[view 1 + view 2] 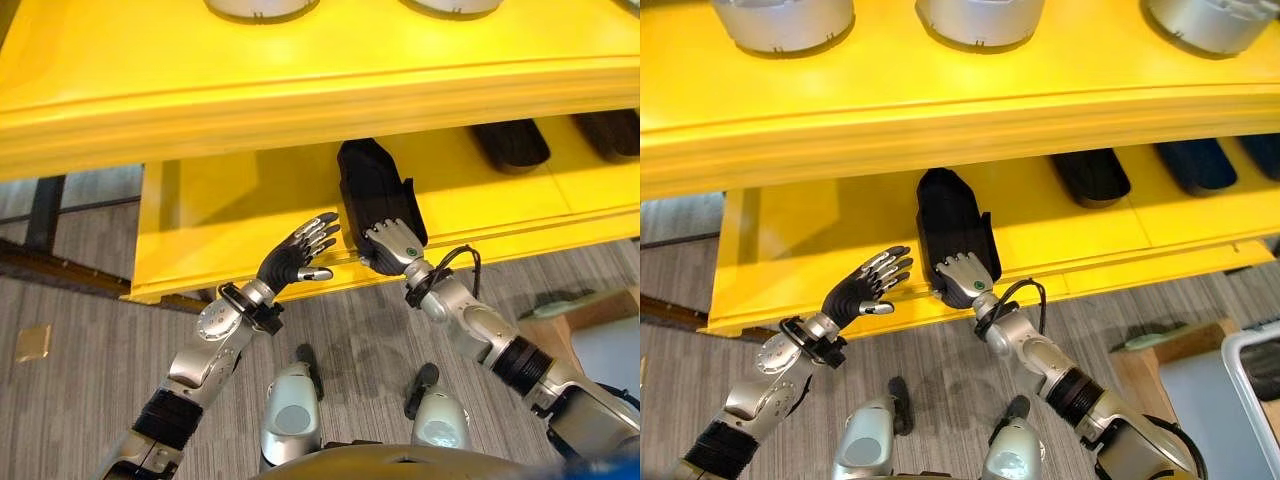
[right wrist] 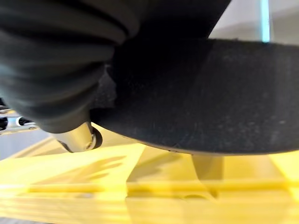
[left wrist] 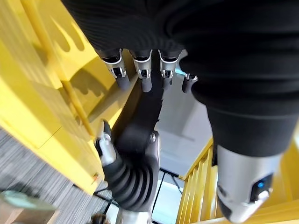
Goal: Move parts from the plastic box to the shelf.
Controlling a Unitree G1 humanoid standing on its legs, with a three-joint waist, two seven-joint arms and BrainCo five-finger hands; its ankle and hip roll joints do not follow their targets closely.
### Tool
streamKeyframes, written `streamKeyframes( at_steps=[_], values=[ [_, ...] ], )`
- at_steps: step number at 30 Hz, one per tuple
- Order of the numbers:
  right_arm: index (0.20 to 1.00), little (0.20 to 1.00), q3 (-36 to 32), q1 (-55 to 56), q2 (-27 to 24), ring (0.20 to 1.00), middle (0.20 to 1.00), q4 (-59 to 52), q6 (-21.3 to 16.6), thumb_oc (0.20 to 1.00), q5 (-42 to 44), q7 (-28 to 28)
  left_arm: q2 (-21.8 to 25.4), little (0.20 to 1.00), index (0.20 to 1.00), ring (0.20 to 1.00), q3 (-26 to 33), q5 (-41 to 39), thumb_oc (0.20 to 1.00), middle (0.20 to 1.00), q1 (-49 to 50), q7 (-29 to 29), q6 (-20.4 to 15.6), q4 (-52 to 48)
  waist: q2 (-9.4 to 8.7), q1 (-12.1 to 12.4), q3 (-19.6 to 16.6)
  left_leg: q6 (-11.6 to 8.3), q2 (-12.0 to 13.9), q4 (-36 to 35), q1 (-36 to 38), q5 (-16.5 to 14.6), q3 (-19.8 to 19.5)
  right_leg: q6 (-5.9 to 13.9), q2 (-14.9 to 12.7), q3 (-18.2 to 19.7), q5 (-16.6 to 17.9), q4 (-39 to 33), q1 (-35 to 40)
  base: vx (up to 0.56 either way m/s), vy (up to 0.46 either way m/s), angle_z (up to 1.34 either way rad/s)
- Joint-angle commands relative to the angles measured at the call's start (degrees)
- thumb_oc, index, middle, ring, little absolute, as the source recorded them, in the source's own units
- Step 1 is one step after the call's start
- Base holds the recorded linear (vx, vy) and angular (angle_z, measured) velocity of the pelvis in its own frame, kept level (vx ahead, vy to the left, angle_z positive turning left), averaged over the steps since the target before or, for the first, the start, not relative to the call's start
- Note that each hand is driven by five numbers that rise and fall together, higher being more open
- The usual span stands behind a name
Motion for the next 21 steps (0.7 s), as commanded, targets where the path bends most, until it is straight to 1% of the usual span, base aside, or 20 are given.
streamKeyframes(
  at_steps=[1, 2, 3, 4, 5, 8, 9, 11, 12, 14, 15, 16, 17, 18, 19, 20, 21],
  values=[
    [0.200, 0.200, -2.06, -4.62, 0.14, 0.200, 0.200, 0.97, 4.65, 0.200, 0.31, -6.72, -1.51, 1.000, 1.000, 1.000, -2.95, -2.29, 1.000, 1.000, -3.22, -3.07, -0.63, -5.51, 1.88, 0.69, -0.64, -1.40, -4.63, -4.62, 2.18, 1.51, 0.08, -0.01, 5.07, 3.69, -5.13, -7.48, 3.82, 0.01, -0.161, 0.22],
    [0.200, 0.200, -3.38, -4.15, -0.23, 0.200, 0.200, 2.35, 5.30, 0.200, -0.54, -8.35, -1.78, 1.000, 1.000, 1.000, -3.71, -3.13, 1.000, 1.000, -4.63, -4.84, 0.64, -5.29, 2.87, -0.25, -1.10, -0.18, -6.08, -5.55, 0.85, 2.84, -1.24, -0.77, 6.43, 7.08, -4.02, -9.12, 3.03, -0.03, -0.180, 0.31],
    [0.200, 0.200, -4.67, -3.70, -0.76, 0.200, 0.200, 3.17, 4.36, 0.200, -1.62, -8.61, -2.10, 1.000, 1.000, 1.000, -3.75, -3.64, 1.000, 1.000, -4.96, -5.82, 1.60, -5.29, 3.36, -0.52, -1.45, -0.13, -6.49, -6.10, 0.76, 3.22, -2.08, -0.74, 6.86, 8.17, -3.98, -9.01, 2.60, -0.05, -0.158, 0.42],
    [0.200, 0.200, -4.69, -3.68, -0.78, 0.200, 0.200, 3.17, 4.34, 0.200, -1.63, -8.61, -2.11, 1.000, 1.000, 1.000, -3.78, -3.64, 1.000, 1.000, -4.97, -5.82, 1.61, -5.29, 3.37, -0.51, -1.49, -0.13, -6.50, -6.14, 0.73, 3.24, -2.09, -0.74, 6.85, 8.16, -3.98, -8.99, 2.55, -0.01, -0.152, 0.76],
    [0.200, 0.200, -5.58, -3.47, -1.38, 0.200, 0.200, 3.72, 3.48, 0.200, -2.86, -8.77, -2.30, 1.000, 1.000, 1.000, -3.83, -3.40, 1.000, 1.000, -5.33, -6.37, 1.99, -5.42, 3.75, -0.86, -1.54, -0.28, -6.73, -6.43, 0.95, 3.31, -2.61, -0.57, 6.86, 8.75, -3.85, -9.05, 2.22, 0.00, -0.124, 0.72],
    [0.200, 0.200, -6.73, -4.27, -2.57, 0.200, 0.200, 4.10, 1.36, 0.200, -4.95, -7.41, -2.00, 1.000, 1.000, 1.000, -3.88, -4.55, 1.000, 1.000, -5.81, -5.79, 2.97, -6.03, 3.93, -1.24, -1.40, -0.35, -6.52, -5.81, 1.49, 2.51, -2.17, -0.89, 6.80, 7.92, -3.87, -9.69, 2.49, 0.00, -0.197, 0.13],
    [0.200, 0.200, -6.78, -4.42, -2.78, 0.200, 0.200, 4.02, 1.19, 0.200, -5.18, -7.05, -1.98, 1.000, 1.000, 1.000, -3.83, -4.64, 1.000, 1.000, -5.88, -5.75, 3.22, -6.18, 3.96, -1.28, -1.36, -0.44, -6.36, -5.60, 1.49, 2.39, -2.06, -1.02, 6.84, 7.68, -4.03, -9.61, 2.54, 0.00, -0.176, 0.02],
    [0.200, 0.200, -6.56, -5.24, -3.55, 0.200, 0.200, 3.96, -0.19, 0.200, -6.48, -5.69, -1.73, 1.000, 1.000, 1.000, -3.98, -4.42, 1.000, 1.000, -5.92, -5.81, 3.70, -6.78, 4.06, -1.37, -1.22, -0.72, -5.70, -4.34, 1.38, 1.77, -1.41, -1.73, 6.87, 6.81, -4.86, -9.05, 2.77, 0.03, -0.207, -0.05],
    [0.200, 0.200, -6.49, -5.52, -3.98, 0.200, 0.200, 3.94, -0.54, 0.200, -6.70, -5.21, -1.48, 1.000, 1.000, 1.000, -4.13, -4.60, 1.000, 1.000, -5.93, -5.95, 3.86, -7.03, 4.08, -1.46, -1.32, -1.00, -5.70, -3.32, 1.83, 0.19, -1.61, -1.56, 6.64, 6.61, -6.27, -8.36, 3.25, 0.06, -0.210, -0.02],
    [0.200, 0.200, -6.52, -5.68, -4.52, 0.200, 0.200, 3.83, -1.19, 0.200, -7.09, -4.53, -1.09, 1.000, 1.000, 1.000, -4.16, -5.02, 1.000, 1.000, -5.81, -5.86, 3.91, -7.44, 4.17, -1.71, -1.20, -0.70, -5.50, -1.55, 1.78, -0.94, -0.52, -2.03, 6.34, 5.41, -7.04, -7.17, 3.22, 0.03, -0.125, 0.03],
    [0.200, 0.200, -6.53, -5.64, -4.85, 0.200, 0.200, 3.72, -1.48, 0.200, -7.16, -4.26, -0.90, 1.000, 1.000, 1.000, -4.18, -5.30, 1.000, 1.000, -5.74, -5.65, 3.95, -7.72, 4.04, -1.95, -1.13, -0.72, -5.11, 0.67, 1.51, -1.73, 0.60, -2.45, 6.07, 4.59, -7.40, -6.55, 3.29, -0.01, -0.165, 0.08],
    [0.200, 0.200, -6.57, -5.75, -5.41, 0.200, 0.200, 3.58, -2.05, 0.200, -7.57, -3.90, -0.72, 1.000, 1.000, 1.000, -4.28, -5.95, 1.000, 1.000, -5.79, -5.38, 4.00, -8.22, 3.73, -2.31, -0.89, -1.25, -3.68, 5.92, 0.04, -3.09, 1.96, -3.33, 5.66, 3.71, -8.02, -5.62, 3.48, -0.02, -0.200, 0.15],
    [0.200, 0.200, -6.37, -6.08, -5.55, 0.200, 0.200, 3.71, -2.21, 0.200, -7.79, -3.69, -0.72, 1.000, 1.000, 1.000, -4.38, -6.26, 1.000, 1.000, -5.83, -5.23, 4.20, -8.49, 3.72, -2.34, -0.68, -1.91, -2.64, 8.62, -1.12, -2.58, 1.85, -3.90, 5.82, 3.61, -8.42, -5.14, 3.56, -0.01, -0.180, 0.26],
    [0.200, 0.200, -5.93, -6.93, -5.46, 0.200, 0.200, 4.02, -2.26, 0.200, -8.01, -2.89, -0.94, 1.000, 1.000, 1.000, -4.58, -6.45, 1.000, 1.000, -5.79, -5.23, 4.17, -8.36, 3.79, -2.39, -0.42, -3.08, 0.14, 11.19, -2.27, -0.68, 2.26, -4.98, 5.85, 3.16, -9.68, -3.62, 3.64, 0.02, -0.057, 0.41],
    [0.200, 0.200, -5.09, -8.49, -5.15, 0.200, 0.200, 4.47, -2.70, 0.200, -8.21, -1.52, -1.51, 1.000, 1.000, 1.000, -4.67, -5.95, 1.000, 1.000, -5.53, -5.89, 4.12, -8.08, 3.86, -2.39, -0.58, -4.01, 3.47, 10.98, -1.91, 1.41, 1.75, -5.82, 5.48, 2.84, -10.86, -1.03, 2.85, 0.06, 0.126, 0.24],
    [0.200, 0.200, -4.07, -9.45, -5.01, 0.200, 0.200, 4.84, -3.65, 0.200, -8.36, -0.40, -1.83, 1.000, 1.000, 1.000, -4.76, -5.50, 1.000, 1.000, -4.61, -5.77, 3.88, -8.38, 3.78, -2.01, -1.30, -4.55, 4.81, 7.72, -0.09, 2.85, -0.43, -5.82, 4.57, 3.36, -11.63, 1.47, 1.39, 0.15, 0.327, 0.12],
    [0.200, 0.200, -2.95, -9.67, -4.98, 0.200, 0.200, 5.06, -4.83, 0.200, -8.61, 0.16, -2.19, 1.000, 1.000, 1.000, -5.07, -5.58, 1.000, 1.000, -3.78, -4.42, 3.72, -8.63, 3.74, -1.54, -1.99, -6.77, 7.35, 6.51, 0.44, 7.85, -3.66, -6.30, 4.40, 4.52, -12.25, 2.93, 0.62, 0.21, 0.457, -0.30]
  ],
)
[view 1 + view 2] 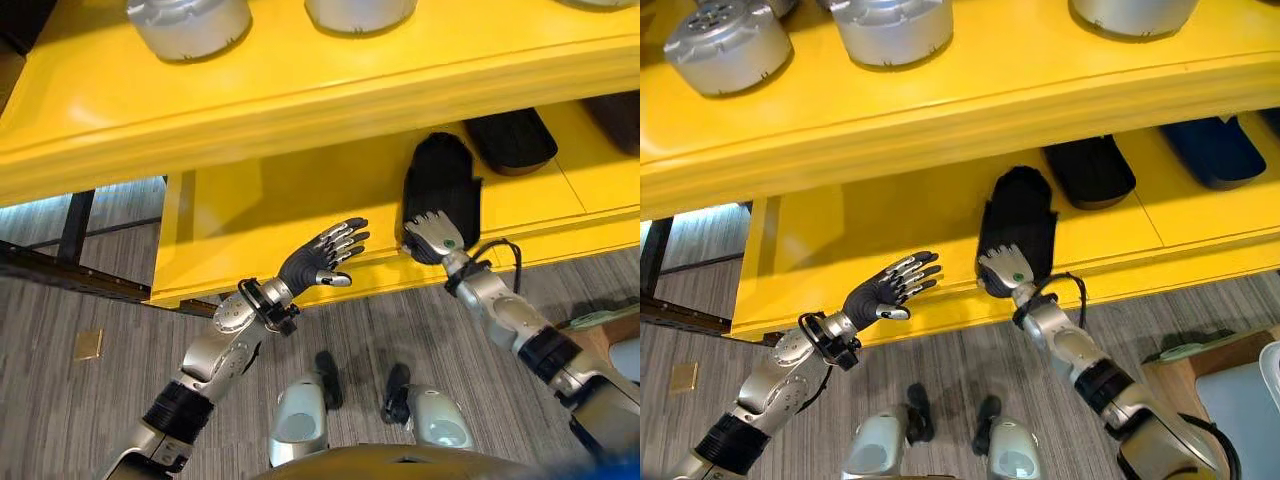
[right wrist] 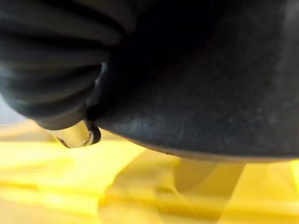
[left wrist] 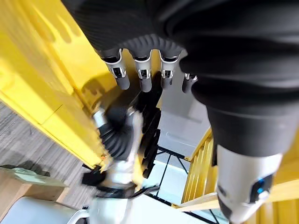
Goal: Move parts from the plastic box to the shelf.
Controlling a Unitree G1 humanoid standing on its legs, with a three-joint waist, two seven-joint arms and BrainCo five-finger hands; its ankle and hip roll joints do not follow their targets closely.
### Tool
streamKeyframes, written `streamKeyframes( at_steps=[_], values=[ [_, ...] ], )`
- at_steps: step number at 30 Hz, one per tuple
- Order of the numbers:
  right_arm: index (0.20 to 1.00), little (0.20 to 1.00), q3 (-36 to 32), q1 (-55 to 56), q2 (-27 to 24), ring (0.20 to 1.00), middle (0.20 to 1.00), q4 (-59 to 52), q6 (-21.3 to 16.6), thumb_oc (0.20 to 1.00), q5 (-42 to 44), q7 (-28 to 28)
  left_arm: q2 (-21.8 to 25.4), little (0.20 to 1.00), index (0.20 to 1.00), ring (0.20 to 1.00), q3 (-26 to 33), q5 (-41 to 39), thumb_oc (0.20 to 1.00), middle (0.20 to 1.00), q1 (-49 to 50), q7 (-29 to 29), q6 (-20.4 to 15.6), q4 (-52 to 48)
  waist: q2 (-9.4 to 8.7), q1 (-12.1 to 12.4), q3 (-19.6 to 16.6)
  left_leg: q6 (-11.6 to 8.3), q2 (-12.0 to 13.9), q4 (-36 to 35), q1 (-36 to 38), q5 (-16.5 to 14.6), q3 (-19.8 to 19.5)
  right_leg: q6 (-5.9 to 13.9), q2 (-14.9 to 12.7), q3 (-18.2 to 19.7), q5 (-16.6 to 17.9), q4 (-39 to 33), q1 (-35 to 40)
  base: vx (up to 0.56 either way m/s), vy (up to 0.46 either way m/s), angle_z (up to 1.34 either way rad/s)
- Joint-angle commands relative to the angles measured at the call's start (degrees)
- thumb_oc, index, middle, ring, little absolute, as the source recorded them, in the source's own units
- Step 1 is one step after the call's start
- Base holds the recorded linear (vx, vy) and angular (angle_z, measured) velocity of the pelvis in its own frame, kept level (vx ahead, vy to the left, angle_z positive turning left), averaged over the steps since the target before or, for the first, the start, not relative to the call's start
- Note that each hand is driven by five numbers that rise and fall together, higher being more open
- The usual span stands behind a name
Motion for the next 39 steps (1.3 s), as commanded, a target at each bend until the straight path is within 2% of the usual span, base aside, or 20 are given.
streamKeyframes(
  at_steps=[1, 3, 4, 7, 9, 13, 16, 17, 18, 19, 22, 27, 30, 33, 39],
  values=[
    [0.200, 0.200, 1.81, -2.04, 0.39, 0.200, 0.200, -3.31, -3.93, 0.200, -2.61, 0.51, -0.31, 1.000, 1.000, 1.000, -0.29, -2.18, 1.000, 1.000, 1.60, 0.62, -2.81, -5.30, -0.76, 1.62, -2.72, -4.62, 3.53, -5.82, 6.59, 8.59, -3.12, 3.72, -3.25, 2.99, -2.28, 6.07, -2.02, 0.20, 0.446, -0.29],
    [0.200, 0.200, 2.11, -1.87, -0.24, 0.200, 0.200, -2.58, -5.67, 0.200, -2.81, 0.53, -0.33, 1.000, 1.000, 1.000, -0.63, -2.17, 1.000, 1.000, 1.32, 0.73, -2.92, -4.63, -0.69, 1.39, -3.04, -4.25, 3.19, -6.82, 6.98, 8.20, -3.83, 3.98, -4.13, 3.70, -2.88, 7.96, -2.72, 0.16, 0.409, -0.39],
    [0.200, 0.200, 2.41, -1.62, -1.13, 0.200, 0.200, -1.53, -7.42, 0.200, -2.29, 0.48, -0.24, 1.000, 1.000, 1.000, -1.36, -2.48, 1.000, 1.000, 0.59, 1.12, -2.67, -3.73, -0.21, 1.07, -3.33, -3.90, 2.20, -8.36, 7.70, 6.61, -3.35, 4.58, -5.22, 4.00, -3.47, 9.42, -2.83, 0.16, 0.375, -0.29],
    [0.200, 0.200, 2.26, -1.02, -1.46, 0.200, 0.200, -0.13, -8.14, 0.200, -2.60, -0.09, -0.11, 1.000, 1.000, 1.000, -2.21, -3.52, 1.000, 1.000, -0.37, 1.90, -1.88, -3.30, 0.93, 0.95, -3.24, -2.83, 1.34, -10.02, 7.54, 6.17, -1.94, 4.97, -6.08, 3.42, -1.85, 8.54, -2.66, 0.11, 0.376, 0.37],
    [0.200, 0.200, 2.19, -1.42, -1.73, 0.200, 0.200, 0.86, -6.94, 0.200, -2.74, -1.02, 0.88, 1.000, 1.000, 1.000, -2.31, -4.38, 1.000, 1.000, -0.22, 1.15, -2.34, -3.58, 1.34, 1.68, -2.47, -1.83, -1.05, -12.34, 7.66, 3.08, -2.42, 7.33, -7.84, 4.02, 0.12, 7.53, -2.90, 0.04, 0.331, 0.38],
    [0.200, 0.200, 1.60, -1.95, -1.84, 0.200, 0.200, 0.84, -2.79, 0.200, -2.21, -1.27, 2.10, 1.000, 1.000, 1.000, -1.23, -4.98, 1.000, 1.000, 0.30, -0.13, -2.24, -4.53, 1.21, 3.22, -1.16, -1.27, -2.37, -13.25, 6.86, 2.54, -3.88, 8.60, -8.14, 3.94, 0.56, 6.97, -2.48, 0.01, 0.105, 0.37],
    [0.200, 0.200, 0.76, -0.73, -2.09, 0.200, 0.200, 0.94, 0.98, 0.200, -1.33, -3.09, 2.13, 1.000, 1.000, 1.000, -2.85, -4.18, 1.000, 1.000, -1.40, -2.50, -0.44, -4.64, 1.03, 2.92, -0.96, -0.15, -3.81, -13.02, 4.62, 2.99, -9.61, 9.41, -7.34, 10.37, -0.76, 9.27, -3.30, -0.03, -0.109, 0.84],
    [0.200, 0.200, -1.29, 0.78, -3.06, 0.200, 0.200, 2.37, 2.36, 0.200, -1.40, -5.00, 1.99, 1.000, 1.000, 1.000, -4.48, -3.36, 1.000, 1.000, -3.20, -4.53, 0.80, -4.85, 0.89, 2.40, -0.93, 0.08, -5.18, -13.31, 2.74, 3.58, -14.09, 9.86, -5.52, 15.23, -0.35, 7.59, -3.16, -0.12, -0.238, 2.10],
    [0.200, 0.200, -2.35, 0.82, -4.03, 0.200, 0.200, 3.27, 1.45, 0.200, -1.86, -5.93, 2.54, 1.000, 1.000, 1.000, -4.48, -3.69, 1.000, 1.000, -3.73, -4.59, 0.53, -5.31, 0.53, 2.39, -0.60, -0.53, -5.63, -12.89, 1.95, 3.29, -14.61, 9.55, -4.52, 15.13, 0.49, 4.01, -2.28, -0.19, -0.238, 1.93],
    [0.200, 0.200, -2.86, -0.40, -5.68, 0.200, 0.200, 2.83, 0.95, 0.200, -1.92, -5.11, 3.27, 1.000, 1.000, 1.000, -3.80, -4.76, 1.000, 1.000, -4.30, -4.07, 0.18, -5.85, 0.12, 2.56, 0.43, -1.09, -5.47, -12.16, 1.02, 3.30, -14.70, 9.37, -4.34, 14.46, 1.90, 1.39, -2.21, -0.22, -0.109, 1.79],
    [0.200, 0.200, -0.97, -4.69, -8.01, 0.200, 0.200, 2.14, 2.17, 0.200, -1.82, -3.68, 2.87, 1.000, 1.000, 1.000, -3.64, -4.39, 1.000, 1.000, -6.30, -3.17, -0.64, -6.51, 0.01, 2.66, 2.80, -2.21, -3.77, -12.64, -0.39, 4.62, -14.33, 9.79, -4.48, 13.89, 3.21, 0.81, -4.23, -0.27, -0.012, -0.32],
    [0.200, 0.200, 1.10, -8.65, -9.61, 0.200, 0.200, 7.15, -0.92, 0.200, -0.45, -5.25, 3.01, 1.000, 1.000, 1.000, -3.27, -4.24, 1.000, 1.000, -6.20, -1.10, -2.37, -5.65, -0.58, 4.17, 4.18, -3.06, -1.30, -12.21, -0.14, 4.69, -11.68, 9.98, -5.77, 10.35, 3.11, 2.73, -5.22, -0.09, -0.038, -0.16],
    [0.200, 0.200, 2.73, -10.41, -10.84, 0.200, 0.200, 7.73, -0.09, 0.200, 1.65, -4.63, 3.26, 1.000, 1.000, 1.000, -2.75, -3.53, 1.000, 1.000, -5.31, -1.10, -3.05, -5.23, -1.75, 4.86, 4.75, -3.78, 0.84, -11.02, -1.31, 4.95, -10.98, 8.42, -4.36, 8.88, 1.32, 6.34, -6.99, -0.10, -0.141, -0.31],
    [0.200, 0.200, 3.15, -11.25, -12.08, 0.200, 0.200, 8.51, 0.57, 0.200, 3.32, -4.85, 3.16, 1.000, 1.000, 1.000, -2.70, -3.03, 1.000, 1.000, -5.14, -1.77, -3.33, -5.14, -1.89, 4.91, 5.16, -4.00, 1.30, -10.65, -2.17, 5.26, -11.16, 7.72, -3.63, 8.65, 0.53, 8.08, -8.25, -0.08, -0.064, -0.05],
    [0.200, 0.200, 3.77, -14.23, -13.33, 0.200, 0.200, 11.09, 0.54, 0.200, 4.18, -6.22, 2.87, 1.000, 1.000, 1.000, -3.77, -2.84, 1.000, 1.000, -7.04, -0.88, -4.15, -4.81, -1.21, 4.33, 6.43, -3.97, 1.24, -10.16, -3.38, 5.38, -11.20, 7.65, -3.30, 9.21, 0.55, 9.05, -10.27, -0.10, 0.005, -0.04]
  ],
)
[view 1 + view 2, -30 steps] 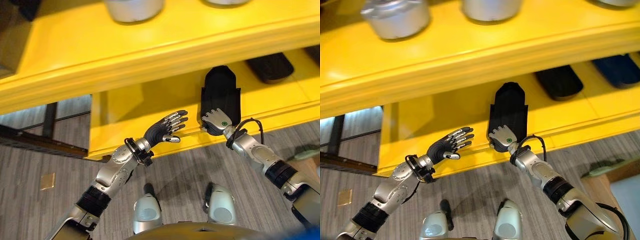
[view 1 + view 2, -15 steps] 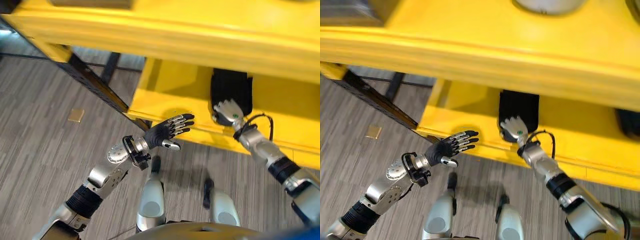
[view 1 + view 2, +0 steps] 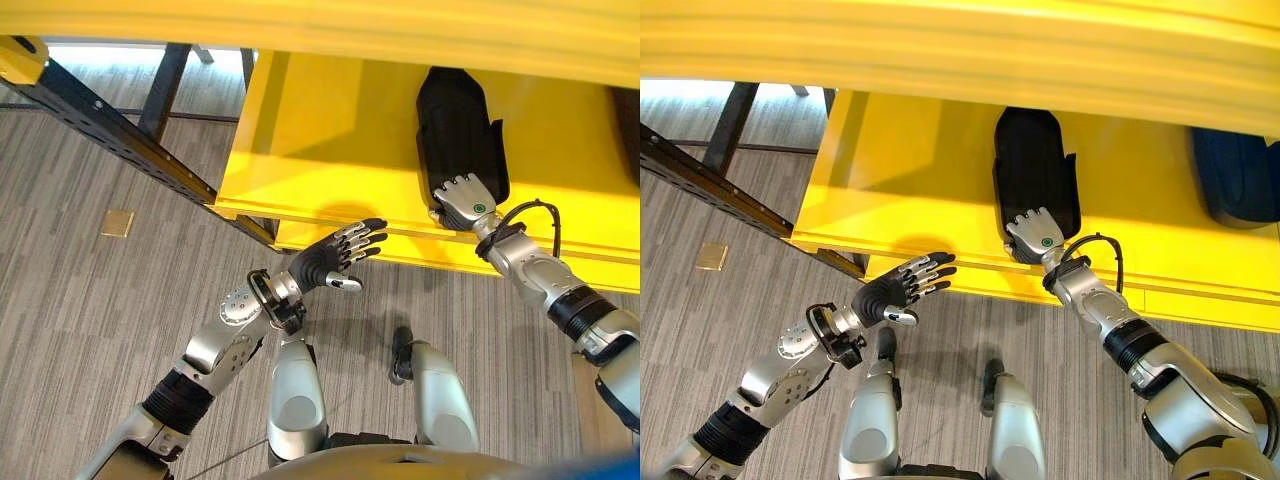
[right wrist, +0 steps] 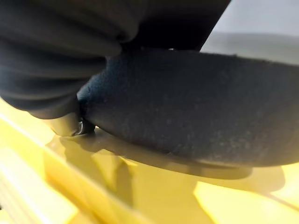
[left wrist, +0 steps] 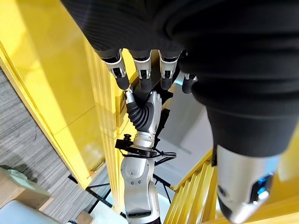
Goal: Move parts from the plastic box to the shelf.
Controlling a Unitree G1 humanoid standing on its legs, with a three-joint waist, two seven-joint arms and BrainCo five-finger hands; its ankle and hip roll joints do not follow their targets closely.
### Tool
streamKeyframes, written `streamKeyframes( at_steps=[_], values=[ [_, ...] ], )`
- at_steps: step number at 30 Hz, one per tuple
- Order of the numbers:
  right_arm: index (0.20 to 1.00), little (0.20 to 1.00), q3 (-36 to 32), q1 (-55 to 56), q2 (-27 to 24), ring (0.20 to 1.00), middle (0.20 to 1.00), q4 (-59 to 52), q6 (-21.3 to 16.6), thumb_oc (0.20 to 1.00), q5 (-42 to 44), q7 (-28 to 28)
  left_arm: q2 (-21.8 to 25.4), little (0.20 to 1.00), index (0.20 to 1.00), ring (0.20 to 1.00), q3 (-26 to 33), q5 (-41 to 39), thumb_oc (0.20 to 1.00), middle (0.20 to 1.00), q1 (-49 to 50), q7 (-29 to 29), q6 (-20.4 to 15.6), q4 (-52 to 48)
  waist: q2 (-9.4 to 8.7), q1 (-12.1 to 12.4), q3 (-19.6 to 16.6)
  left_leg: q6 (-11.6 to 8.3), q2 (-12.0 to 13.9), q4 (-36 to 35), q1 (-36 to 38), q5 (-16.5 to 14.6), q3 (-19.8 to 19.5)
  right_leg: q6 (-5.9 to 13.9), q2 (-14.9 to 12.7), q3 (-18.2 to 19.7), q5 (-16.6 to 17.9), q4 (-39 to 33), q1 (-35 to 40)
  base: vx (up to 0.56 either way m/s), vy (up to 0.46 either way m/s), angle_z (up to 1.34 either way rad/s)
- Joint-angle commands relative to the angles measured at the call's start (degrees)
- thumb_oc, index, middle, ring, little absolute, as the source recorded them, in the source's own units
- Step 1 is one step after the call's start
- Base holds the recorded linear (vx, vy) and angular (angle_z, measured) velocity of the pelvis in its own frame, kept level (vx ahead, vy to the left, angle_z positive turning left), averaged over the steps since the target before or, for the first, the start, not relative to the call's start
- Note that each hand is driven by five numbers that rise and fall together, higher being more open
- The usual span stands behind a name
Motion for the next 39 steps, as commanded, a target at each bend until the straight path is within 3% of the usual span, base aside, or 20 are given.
streamKeyframes(
  at_steps=[1, 14, 25, 35, 39],
  values=[
    [0.200, 0.200, 1.00, -4.88, -3.05, 0.200, 0.200, 2.19, 1.21, 0.200, 1.67, -0.61, -0.09, 1.000, 1.000, 1.000, 0.22, -0.88, 1.000, 1.000, -3.13, 0.46, -4.04, -2.61, -0.51, 0.19, 0.50, 0.22, 1.05, 7.01, 2.34, -6.64, 2.25, 2.47, -2.59, -4.08, 3.85, -4.50, 3.72, -0.08, 0.003, -0.05],
    [0.200, 0.200, 1.41, -11.06, -3.59, 0.200, 0.200, 6.25, 2.44, 0.200, 4.56, -1.42, 0.24, 1.000, 1.000, 1.000, -0.13, -0.88, 1.000, 1.000, -6.13, 1.50, -3.28, -2.93, 0.39, 0.68, 1.85, 0.16, 0.94, 8.08, 0.10, -6.81, 1.99, 3.07, -3.63, -4.13, 3.69, -2.45, 1.01, -0.06, -0.015, -0.01],
    [0.200, 0.200, 3.80, -17.71, -3.50, 0.200, 0.200, 9.54, 3.30, 0.200, 3.73, -0.51, 1.00, 1.000, 1.000, 1.000, -0.33, -3.25, 1.000, 1.000, -8.72, 1.87, -2.39, -3.13, 2.52, 1.19, 2.65, 0.23, -0.12, 9.35, -1.11, -7.30, 1.79, 3.30, -5.21, -4.33, 2.80, 0.45, -0.93, -0.01, 0.008, 0.01],
    [0.200, 0.200, 6.95, -21.66, -5.17, 0.200, 0.200, 12.43, 3.33, 0.200, 1.13, 0.82, 2.18, 1.000, 1.000, 1.000, -0.52, -4.47, 1.000, 1.000, -9.13, 1.10, -2.27, -3.05, 2.63, 1.61, 3.17, 0.08, -0.19, 9.66, -1.03, -7.38, 2.19, 3.28, -5.95, -4.81, 1.81, 2.77, -1.73, 0.00, -0.003, 0.00],
    [0.200, 0.200, 7.13, -21.54, -6.41, 0.200, 0.200, 12.86, 5.50, 0.200, 2.95, 1.51, 2.60, 1.000, 1.000, 1.000, -0.45, -4.52, 1.000, 1.000, -8.67, 0.56, -2.01, -3.34, 2.38, 1.62, 3.22, 0.11, -0.15, 9.65, -1.00, -7.27, 2.20, 3.01, -5.66, -5.04, 1.37, 3.51, -1.86, 0.01, -0.024, 0.01]
  ],
)
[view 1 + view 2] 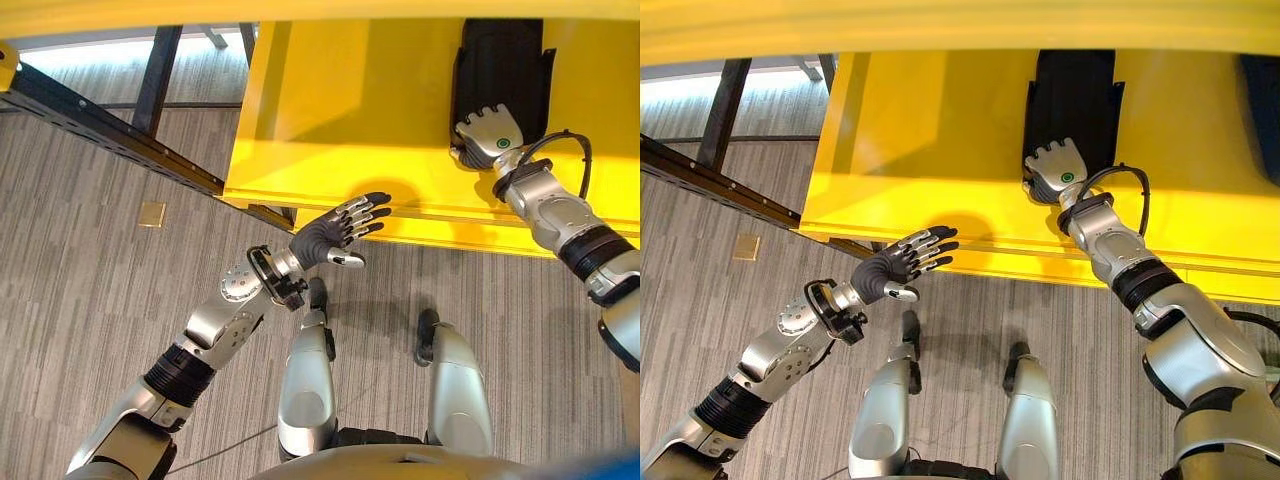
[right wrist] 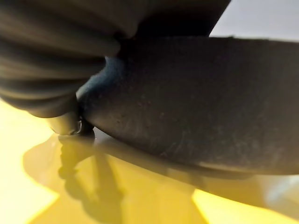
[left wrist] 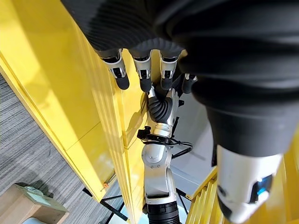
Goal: Move parts from the plastic box to the shelf.
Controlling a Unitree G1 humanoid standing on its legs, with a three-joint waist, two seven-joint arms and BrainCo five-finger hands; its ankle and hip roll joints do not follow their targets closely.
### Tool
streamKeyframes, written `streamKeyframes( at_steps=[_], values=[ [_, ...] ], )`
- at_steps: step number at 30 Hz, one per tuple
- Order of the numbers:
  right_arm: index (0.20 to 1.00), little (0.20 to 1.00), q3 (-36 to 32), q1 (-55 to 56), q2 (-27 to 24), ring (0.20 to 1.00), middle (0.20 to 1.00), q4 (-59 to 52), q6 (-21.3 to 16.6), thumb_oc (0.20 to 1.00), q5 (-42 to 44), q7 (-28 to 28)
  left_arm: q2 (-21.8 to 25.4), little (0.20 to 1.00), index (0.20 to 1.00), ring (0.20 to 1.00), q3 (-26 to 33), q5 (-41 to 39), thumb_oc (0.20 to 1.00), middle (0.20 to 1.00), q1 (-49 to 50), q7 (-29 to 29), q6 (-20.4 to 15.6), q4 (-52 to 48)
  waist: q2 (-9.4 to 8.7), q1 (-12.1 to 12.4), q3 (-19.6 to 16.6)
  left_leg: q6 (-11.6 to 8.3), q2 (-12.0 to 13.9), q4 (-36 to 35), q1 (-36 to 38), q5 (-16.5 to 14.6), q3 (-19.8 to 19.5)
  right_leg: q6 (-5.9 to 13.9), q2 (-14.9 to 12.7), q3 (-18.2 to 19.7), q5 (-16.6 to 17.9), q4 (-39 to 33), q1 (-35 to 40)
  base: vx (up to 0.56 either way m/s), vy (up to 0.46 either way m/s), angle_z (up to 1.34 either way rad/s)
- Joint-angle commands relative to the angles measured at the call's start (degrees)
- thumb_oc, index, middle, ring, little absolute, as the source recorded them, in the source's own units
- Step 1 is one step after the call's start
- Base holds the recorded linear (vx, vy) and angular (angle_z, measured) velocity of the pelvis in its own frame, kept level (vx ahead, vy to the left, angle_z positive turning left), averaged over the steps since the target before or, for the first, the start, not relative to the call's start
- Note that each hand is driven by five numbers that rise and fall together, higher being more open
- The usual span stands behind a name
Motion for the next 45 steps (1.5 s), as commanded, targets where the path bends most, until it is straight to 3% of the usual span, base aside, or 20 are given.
streamKeyframes(
  at_steps=[1, 26, 38, 40, 42, 43, 45],
  values=[
    [0.200, 0.200, 1.29, -4.39, -4.05, 0.200, 0.200, 2.38, 3.59, 0.200, -0.59, 0.58, 1.21, 1.000, 1.000, 1.000, -0.16, -1.94, 1.000, 1.000, -2.23, -0.86, -1.75, -3.86, -2.27, 0.49, 1.12, 0.38, 1.71, 7.83, 1.72, -7.47, 1.60, 2.76, -2.69, -4.78, 2.79, -1.53, 2.58, 0.00, 0.000, 0.00],
    [0.200, 0.200, 0.33, -0.38, -6.24, 0.200, 0.200, 1.67, 0.30, 0.200, -4.07, 2.00, 1.04, 1.000, 1.000, 1.000, -0.57, -2.16, 1.000, 1.000, -0.92, -0.21, -2.80, -4.02, -2.72, -0.86, 1.53, 0.58, 2.09, 8.02, 1.71, -7.51, 2.47, 2.37, -2.30, -4.19, 2.08, -0.20, 1.73, 0.00, 0.000, 0.00],
    [0.200, 0.200, -0.83, 3.64, -6.18, 0.200, 0.200, 0.62, 1.29, 0.200, -4.13, 0.98, 1.11, 1.000, 1.000, 1.000, -0.17, -1.69, 1.000, 1.000, -0.09, -0.55, -3.88, -3.50, -2.88, -1.44, 1.53, 0.66, 2.36, 7.70, 1.94, -7.46, 2.97, 2.40, -2.21, -4.02, 2.23, -0.71, 1.89, 0.00, 0.000, 0.00],
    [0.200, 0.200, -1.22, 4.08, -5.82, 0.200, 0.200, 0.81, 3.31, 0.200, -3.76, 1.69, 0.94, 1.000, 1.000, 1.000, -0.18, -1.54, 1.000, 1.000, -0.11, -0.43, -3.97, -3.62, -2.84, -1.54, 1.53, 0.69, 2.32, 7.74, 1.96, -7.52, 3.05, 2.44, -2.22, -3.94, 2.30, -0.78, 1.90, 0.00, 0.000, 0.00],
    [0.589, 0.589, -1.88, 4.45, -5.36, 0.589, 0.589, 1.59, 4.06, 0.589, -3.04, 0.51, 0.89, 1.000, 1.000, 1.000, -0.17, -1.24, 1.000, 1.000, -0.34, 0.24, -3.93, -3.63, -2.77, -1.61, 1.53, 0.70, 2.31, 7.81, 1.96, -7.54, 3.10, 2.41, -2.26, -3.90, 2.34, -0.81, 1.91, 0.00, 0.000, 0.00],
    [1.000, 1.000, -1.98, 4.38, -5.18, 1.000, 1.000, 1.94, 5.08, 1.000, -2.81, -0.31, 0.82, 1.000, 1.000, 1.000, -0.23, -1.43, 1.000, 1.000, -0.52, 0.28, -3.67, -3.40, -2.73, -1.64, 1.53, 0.68, 2.29, 7.88, 1.90, -7.57, 3.11, 2.41, -2.28, -3.87, 2.38, -0.84, 1.90, 0.00, 0.000, 0.00],
    [1.000, 1.000, -2.75, 4.67, -4.91, 1.000, 1.000, 2.36, 5.57, 1.000, -2.30, -2.13, 0.70, 1.000, 1.000, 1.000, -0.21, -1.18, 1.000, 1.000, -0.52, 0.19, -3.39, -3.51, -2.63, -1.72, 1.53, 0.69, 2.26, 7.90, 1.91, -7.61, 3.05, 2.44, -2.29, -3.79, 2.45, -0.89, 1.86, 0.00, 0.000, 0.00]
  ],
)
